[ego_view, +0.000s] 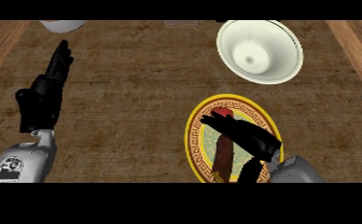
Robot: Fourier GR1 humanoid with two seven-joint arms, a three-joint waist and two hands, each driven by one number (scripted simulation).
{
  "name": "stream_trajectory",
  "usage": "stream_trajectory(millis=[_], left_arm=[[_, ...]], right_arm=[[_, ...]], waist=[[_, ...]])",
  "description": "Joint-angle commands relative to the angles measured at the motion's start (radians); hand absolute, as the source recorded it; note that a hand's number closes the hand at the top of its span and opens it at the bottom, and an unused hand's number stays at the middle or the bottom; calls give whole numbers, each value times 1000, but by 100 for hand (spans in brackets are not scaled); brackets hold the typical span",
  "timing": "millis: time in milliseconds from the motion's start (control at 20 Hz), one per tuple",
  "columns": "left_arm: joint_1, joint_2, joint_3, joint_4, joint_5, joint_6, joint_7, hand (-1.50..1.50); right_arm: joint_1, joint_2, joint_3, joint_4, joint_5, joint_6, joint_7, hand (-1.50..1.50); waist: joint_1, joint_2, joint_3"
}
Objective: Pick the sweet potato from the plate and place it in the bowl
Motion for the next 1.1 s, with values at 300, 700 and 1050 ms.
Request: stream_trajectory(millis=[300, 700, 1050], left_arm=[[3, -25, 25, 33, -14, -24, -31, 0], [-16, -23, 76, 41, 27, -57, -36, 0], [12, -55, 35, 24, -47, -27, -48, 0]], right_arm=[[-42, 62, 41, 162, 182, -73, -147, 150], [19, 73, 18, 119, 188, -89, -224, 150], [95, 190, 214, -119, 397, -167, -8, 150]], waist=[[1, 14, 7], [-2, 14, 6], [-5, 11, 6]])
